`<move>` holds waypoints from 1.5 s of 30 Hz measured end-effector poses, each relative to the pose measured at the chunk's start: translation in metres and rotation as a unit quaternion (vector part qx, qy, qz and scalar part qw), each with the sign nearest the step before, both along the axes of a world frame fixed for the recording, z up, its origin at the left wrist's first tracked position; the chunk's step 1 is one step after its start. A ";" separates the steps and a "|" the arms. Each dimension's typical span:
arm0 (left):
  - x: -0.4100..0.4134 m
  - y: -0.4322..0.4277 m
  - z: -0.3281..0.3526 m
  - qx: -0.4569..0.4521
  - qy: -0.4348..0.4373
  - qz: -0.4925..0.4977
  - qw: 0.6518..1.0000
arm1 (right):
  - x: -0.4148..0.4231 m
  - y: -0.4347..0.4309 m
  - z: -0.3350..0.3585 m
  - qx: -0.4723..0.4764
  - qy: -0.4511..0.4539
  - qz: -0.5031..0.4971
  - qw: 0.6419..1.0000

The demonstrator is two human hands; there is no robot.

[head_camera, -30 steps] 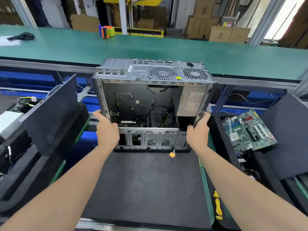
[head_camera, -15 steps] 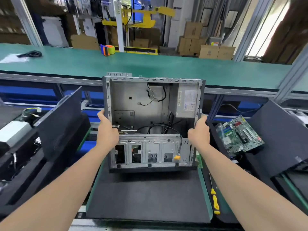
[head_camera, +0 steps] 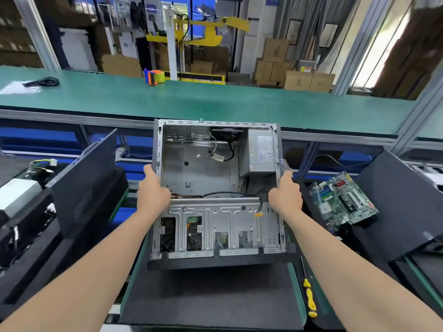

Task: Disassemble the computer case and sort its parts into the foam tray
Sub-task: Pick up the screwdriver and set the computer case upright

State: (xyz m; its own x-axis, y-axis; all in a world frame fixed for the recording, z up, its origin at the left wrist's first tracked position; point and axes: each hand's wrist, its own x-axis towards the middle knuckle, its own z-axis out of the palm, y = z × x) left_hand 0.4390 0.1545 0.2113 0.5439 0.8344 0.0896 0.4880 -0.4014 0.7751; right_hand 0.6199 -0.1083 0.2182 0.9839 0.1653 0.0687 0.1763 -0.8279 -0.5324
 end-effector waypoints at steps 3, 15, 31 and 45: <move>0.006 0.003 -0.004 0.007 -0.006 0.008 1.000 | 0.005 0.003 0.000 -0.016 0.000 0.002 1.000; 0.031 0.023 -0.022 0.031 0.085 0.012 0.996 | 0.024 0.010 -0.012 -0.076 0.034 0.025 0.996; 0.022 0.013 -0.063 -0.015 0.100 -0.006 0.995 | 0.005 0.004 -0.052 -0.071 0.077 0.005 0.994; 0.032 -0.025 -0.079 0.291 0.210 -0.315 0.878 | -0.048 0.053 -0.079 -0.178 -0.110 0.289 0.934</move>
State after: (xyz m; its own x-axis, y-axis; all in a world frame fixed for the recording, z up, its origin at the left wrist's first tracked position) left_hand 0.4714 0.1297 0.1327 0.9685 0.2349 0.0822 0.2207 -0.9633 0.1528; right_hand 0.5715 -0.0552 0.1393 0.6919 0.7154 0.0976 0.7212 -0.6784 -0.1401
